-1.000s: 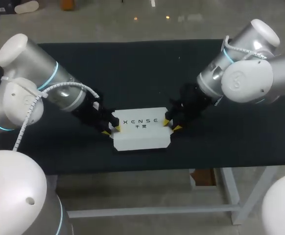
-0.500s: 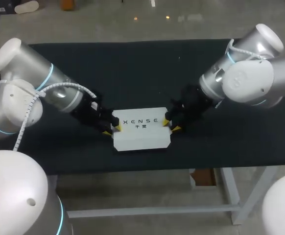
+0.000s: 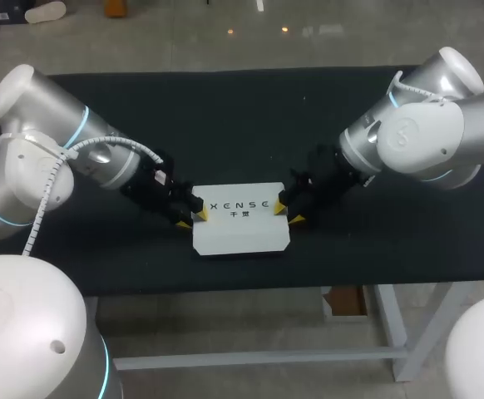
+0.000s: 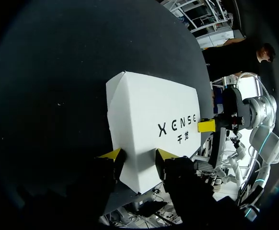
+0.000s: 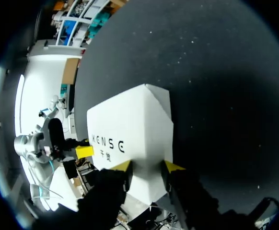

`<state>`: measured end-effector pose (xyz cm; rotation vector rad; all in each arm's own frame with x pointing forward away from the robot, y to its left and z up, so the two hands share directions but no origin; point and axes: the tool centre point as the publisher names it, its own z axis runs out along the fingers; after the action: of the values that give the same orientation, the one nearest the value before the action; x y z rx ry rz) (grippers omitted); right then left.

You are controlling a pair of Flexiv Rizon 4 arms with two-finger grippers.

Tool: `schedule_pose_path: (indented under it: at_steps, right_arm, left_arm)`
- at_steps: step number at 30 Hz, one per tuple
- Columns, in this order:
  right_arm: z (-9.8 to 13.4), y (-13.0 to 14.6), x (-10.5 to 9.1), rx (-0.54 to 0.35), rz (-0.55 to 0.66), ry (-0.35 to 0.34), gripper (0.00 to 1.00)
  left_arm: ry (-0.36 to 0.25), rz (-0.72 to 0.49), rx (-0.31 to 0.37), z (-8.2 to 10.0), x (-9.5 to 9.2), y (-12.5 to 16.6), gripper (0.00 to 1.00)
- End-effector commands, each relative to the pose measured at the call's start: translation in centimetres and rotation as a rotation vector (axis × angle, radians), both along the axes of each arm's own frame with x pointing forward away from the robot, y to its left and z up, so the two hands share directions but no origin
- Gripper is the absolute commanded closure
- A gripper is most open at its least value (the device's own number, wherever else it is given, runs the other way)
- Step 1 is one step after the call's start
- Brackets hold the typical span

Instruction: Assemble the packaging by folding the flat box into shape, placing the metal phone stand inside, and closing the box properly

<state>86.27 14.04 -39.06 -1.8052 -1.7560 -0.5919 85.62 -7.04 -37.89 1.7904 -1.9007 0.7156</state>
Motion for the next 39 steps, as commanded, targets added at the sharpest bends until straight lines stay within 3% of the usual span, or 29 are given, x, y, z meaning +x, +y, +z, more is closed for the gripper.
schedule_pose_path:
  at_steps: [1,18,39]
  right_arm:
    - [-0.3,1.0,0.0,0.009,0.004,0.003,0.58]
    - [-0.3,1.5,0.2,0.014,0.018,0.013,0.57]
    - [1.0,1.7,0.3,0.018,0.046,0.033,0.57]
  left_arm:
    - [0.01,-0.008,-0.011,-0.2,0.4,-1.1,0.53]
    - [0.061,-0.025,-0.054,0.5,0.5,-2.0,0.55]
    - [0.129,-0.022,-0.037,0.8,0.2,-2.0,0.57]
